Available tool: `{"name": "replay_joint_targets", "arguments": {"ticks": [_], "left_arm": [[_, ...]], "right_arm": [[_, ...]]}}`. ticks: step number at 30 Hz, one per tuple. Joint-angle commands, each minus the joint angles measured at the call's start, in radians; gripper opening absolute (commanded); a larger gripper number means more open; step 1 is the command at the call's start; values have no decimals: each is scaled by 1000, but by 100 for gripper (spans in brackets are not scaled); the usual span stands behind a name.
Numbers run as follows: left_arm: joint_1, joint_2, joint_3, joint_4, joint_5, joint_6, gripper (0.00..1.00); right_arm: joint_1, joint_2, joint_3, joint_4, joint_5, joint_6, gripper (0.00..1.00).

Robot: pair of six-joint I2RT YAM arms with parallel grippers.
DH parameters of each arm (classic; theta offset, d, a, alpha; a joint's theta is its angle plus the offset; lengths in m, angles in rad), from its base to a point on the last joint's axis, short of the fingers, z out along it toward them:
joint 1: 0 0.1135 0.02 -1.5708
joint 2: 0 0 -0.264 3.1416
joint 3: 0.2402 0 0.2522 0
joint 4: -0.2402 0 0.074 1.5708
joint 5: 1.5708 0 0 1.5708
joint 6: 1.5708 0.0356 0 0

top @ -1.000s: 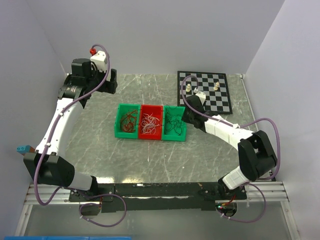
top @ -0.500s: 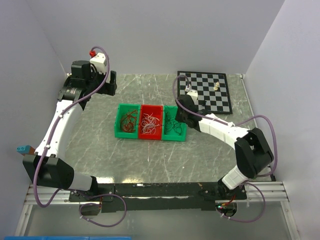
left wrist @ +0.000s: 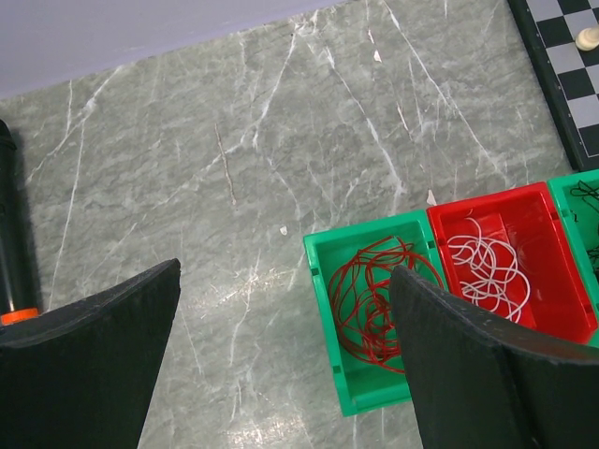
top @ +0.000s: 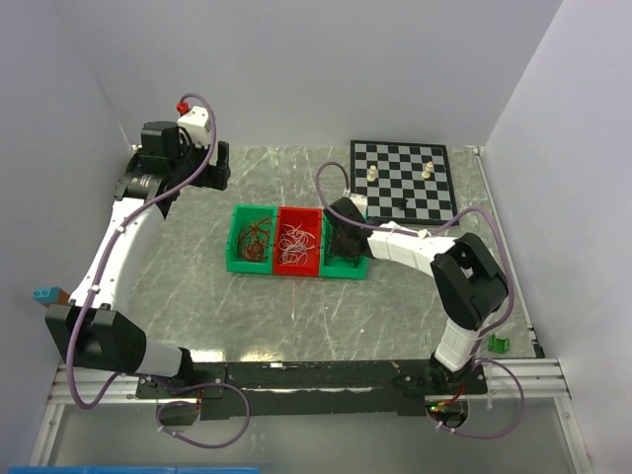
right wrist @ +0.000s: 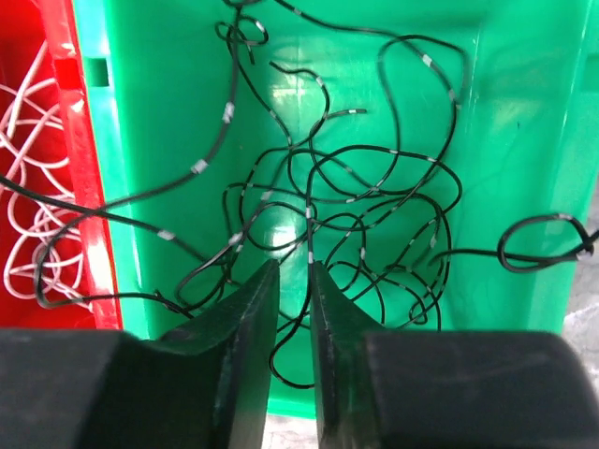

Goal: Untangle the cables

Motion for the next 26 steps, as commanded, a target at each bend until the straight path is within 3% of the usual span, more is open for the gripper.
{"name": "replay_joint_targets", "arguments": {"ticks": [1, 9, 14, 20, 26], "left_arm": [[4, -26, -2, 31, 5, -19, 97], [6, -24, 6, -10, -27, -13, 97], [4, -46, -17, -16, -50, -33, 97], [6, -95, -63, -3, -44, -107, 97], [6, -136, -201, 48, -66, -151, 97]], "right_arm": [[-6, -121, 1, -7, -10, -2, 33], [-6, -327, 34, -85, -41, -57, 65], [-7, -467, -7, -126, -56, -81, 98], [-19, -646, -96, -128, -130, -150, 100], [-51, -792, -200, -109, -147, -192, 100]]}}
